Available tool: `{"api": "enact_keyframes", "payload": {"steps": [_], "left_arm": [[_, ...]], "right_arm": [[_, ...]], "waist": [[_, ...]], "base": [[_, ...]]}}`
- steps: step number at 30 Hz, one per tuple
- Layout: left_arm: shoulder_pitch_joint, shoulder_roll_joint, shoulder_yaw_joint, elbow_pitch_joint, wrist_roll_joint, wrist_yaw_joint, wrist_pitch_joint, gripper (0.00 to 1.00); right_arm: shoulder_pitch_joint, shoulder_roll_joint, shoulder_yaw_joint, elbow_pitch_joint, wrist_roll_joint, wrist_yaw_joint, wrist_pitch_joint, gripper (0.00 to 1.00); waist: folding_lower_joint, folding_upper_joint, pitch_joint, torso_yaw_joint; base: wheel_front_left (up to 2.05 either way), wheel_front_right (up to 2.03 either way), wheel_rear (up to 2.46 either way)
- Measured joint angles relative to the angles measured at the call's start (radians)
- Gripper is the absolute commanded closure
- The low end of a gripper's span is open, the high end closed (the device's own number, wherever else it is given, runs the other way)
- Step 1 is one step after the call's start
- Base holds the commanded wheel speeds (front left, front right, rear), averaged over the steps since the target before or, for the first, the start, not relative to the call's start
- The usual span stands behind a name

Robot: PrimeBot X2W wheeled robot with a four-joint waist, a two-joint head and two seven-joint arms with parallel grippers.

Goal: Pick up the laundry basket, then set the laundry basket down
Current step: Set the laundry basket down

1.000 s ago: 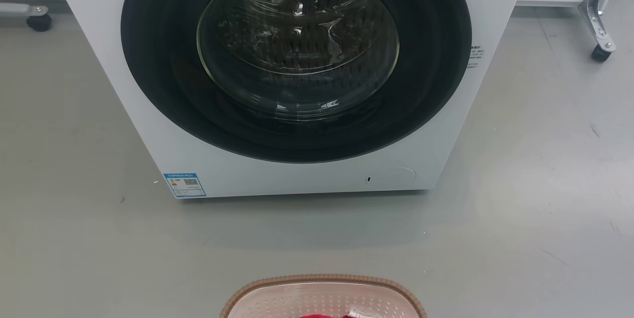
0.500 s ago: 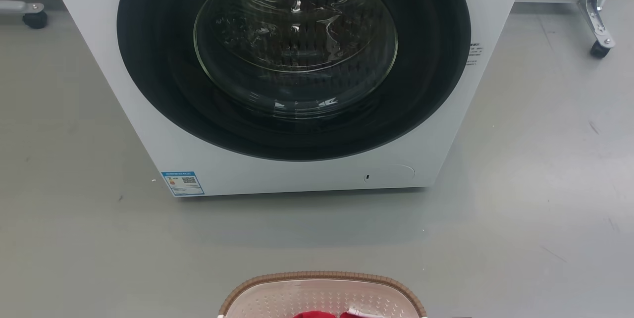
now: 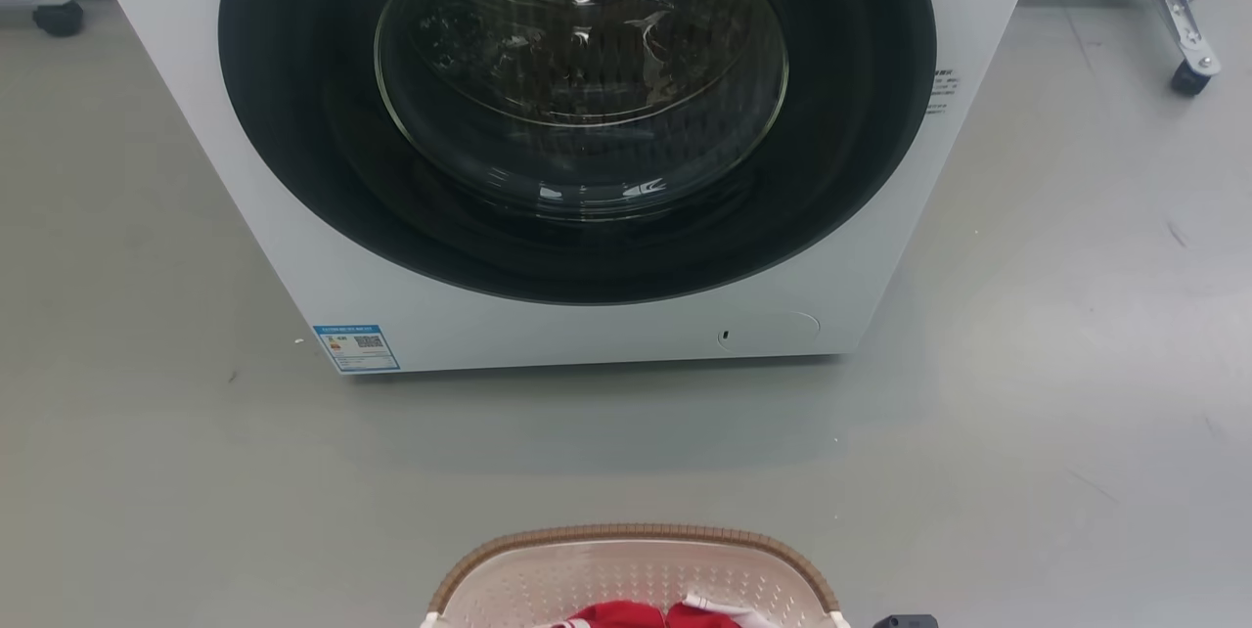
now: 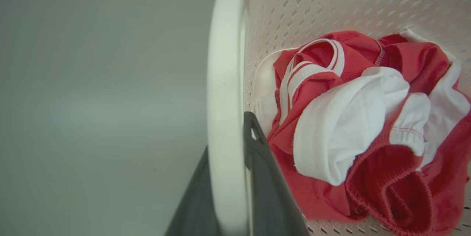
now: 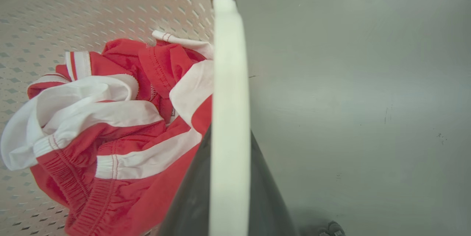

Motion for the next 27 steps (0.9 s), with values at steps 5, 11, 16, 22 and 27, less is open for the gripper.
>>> {"api": "enact_keyframes", "payload": {"steps": [5, 11, 16, 22, 27], "left_arm": [[-0.025, 0.003, -0.001, 0.001, 0.000, 0.000, -0.007, 1.00], [-0.078, 0.005, 0.000, -0.006, -0.007, 0.001, -0.013, 1.00], [-0.153, 0.010, 0.016, -0.024, -0.015, 0.012, -0.014, 1.00], [-0.244, 0.013, 0.025, -0.044, -0.015, 0.028, -0.026, 1.00], [-0.298, 0.016, 0.033, -0.071, -0.020, 0.042, -0.030, 1.00]], "right_arm": [[-0.028, -0.002, 0.001, -0.008, 0.006, 0.000, -0.004, 1.00], [-0.089, -0.004, -0.005, -0.008, 0.014, 0.000, -0.012, 1.00], [-0.177, -0.009, -0.008, -0.006, 0.012, 0.000, -0.016, 1.00], [-0.291, -0.012, -0.017, 0.008, 0.001, 0.000, -0.022, 1.00], [-0.365, -0.018, -0.026, 0.018, -0.004, 0.000, -0.031, 1.00]], "waist": [[0.0000, 0.0000, 0.024, -0.001], [0.0000, 0.0000, 0.070, -0.004], [0.0000, 0.0000, 0.123, -0.004], [0.0002, 0.0001, 0.200, -0.005], [0.0002, 0.0001, 0.270, -0.005]], "base": [[0.00, 0.00, 0.00], [0.00, 0.00, 0.00], [0.00, 0.00, 0.00], [0.00, 0.00, 0.00], [0.00, 0.00, 0.00]]}}
